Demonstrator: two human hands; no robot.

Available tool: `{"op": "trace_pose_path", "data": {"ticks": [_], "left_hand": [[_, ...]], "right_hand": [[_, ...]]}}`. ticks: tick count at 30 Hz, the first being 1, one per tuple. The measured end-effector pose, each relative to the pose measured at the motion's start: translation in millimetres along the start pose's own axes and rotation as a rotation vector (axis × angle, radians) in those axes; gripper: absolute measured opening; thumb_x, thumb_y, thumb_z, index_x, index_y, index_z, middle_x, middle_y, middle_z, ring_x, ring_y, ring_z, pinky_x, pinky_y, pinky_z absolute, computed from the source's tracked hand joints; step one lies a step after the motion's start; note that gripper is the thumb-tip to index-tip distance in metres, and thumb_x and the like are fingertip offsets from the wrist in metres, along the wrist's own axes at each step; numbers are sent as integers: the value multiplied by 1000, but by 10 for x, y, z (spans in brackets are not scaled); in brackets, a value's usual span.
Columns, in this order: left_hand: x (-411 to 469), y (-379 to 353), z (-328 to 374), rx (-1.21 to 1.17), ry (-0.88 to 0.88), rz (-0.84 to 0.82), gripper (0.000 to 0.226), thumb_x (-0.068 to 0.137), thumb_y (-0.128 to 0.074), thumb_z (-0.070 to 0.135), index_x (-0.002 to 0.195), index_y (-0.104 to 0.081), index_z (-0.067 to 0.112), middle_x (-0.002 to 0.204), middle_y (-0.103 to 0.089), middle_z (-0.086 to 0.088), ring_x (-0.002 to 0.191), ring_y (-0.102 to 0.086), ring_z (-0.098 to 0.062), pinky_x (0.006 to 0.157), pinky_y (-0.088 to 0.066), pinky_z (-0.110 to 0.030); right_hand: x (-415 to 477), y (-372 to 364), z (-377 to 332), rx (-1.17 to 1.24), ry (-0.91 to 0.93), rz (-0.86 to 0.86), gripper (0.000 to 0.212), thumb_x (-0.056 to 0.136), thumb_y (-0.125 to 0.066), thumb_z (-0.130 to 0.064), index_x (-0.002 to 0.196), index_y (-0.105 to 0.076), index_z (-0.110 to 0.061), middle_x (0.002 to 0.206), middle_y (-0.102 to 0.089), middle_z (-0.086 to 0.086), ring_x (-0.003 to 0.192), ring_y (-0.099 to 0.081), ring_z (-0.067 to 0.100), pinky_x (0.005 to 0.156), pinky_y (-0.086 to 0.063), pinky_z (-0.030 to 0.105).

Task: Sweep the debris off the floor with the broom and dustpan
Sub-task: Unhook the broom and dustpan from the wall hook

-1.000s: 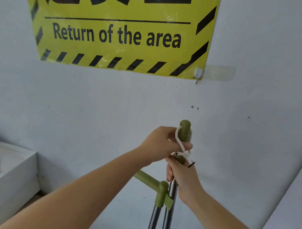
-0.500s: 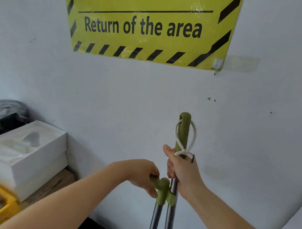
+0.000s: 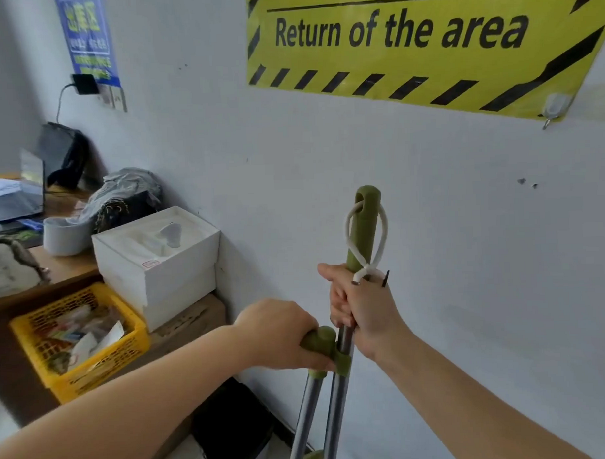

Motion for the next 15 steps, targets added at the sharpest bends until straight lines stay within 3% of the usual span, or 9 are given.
{"op": "trace_pose_path", "data": {"ticks": [7,12,15], "left_hand": [[-1070,-35,-540,32,139,15,63,76,-42,83,80,-61,23,67,-61,5,63,-62,-15,62,-55,-33],[-1941,-100,-892,51,247,-2,58,79,-41,81,75,-57,25,60,-50,8,56,-51,-10,53,-45,-28],[-2473,-155,-1123,75,309,3,59,79,-39,81,74,-57,25,60,-51,6,55,-51,-11,57,-53,-34]], "right_hand": [[-323,-1138,188,6,-20,-370,51,87,-58,-10,43,-33,-18,36,-29,-3,32,-21,11,46,-21,27],[-707,-2040,401,35,-54,-645,42,76,-58,-13,41,-33,-18,35,-28,-3,31,-19,11,50,-9,36],[-993,-2578,525,66,-65,-824,42,73,-60,-11,41,-34,-19,34,-29,-4,30,-19,11,47,-9,35]]}}
Point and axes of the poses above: each hand's wrist, its own x-axis towards the middle knuckle, its own y-axis out of the back of the hand, z = x × y, the point moved 9 cm from there along x, towards the middle knuckle
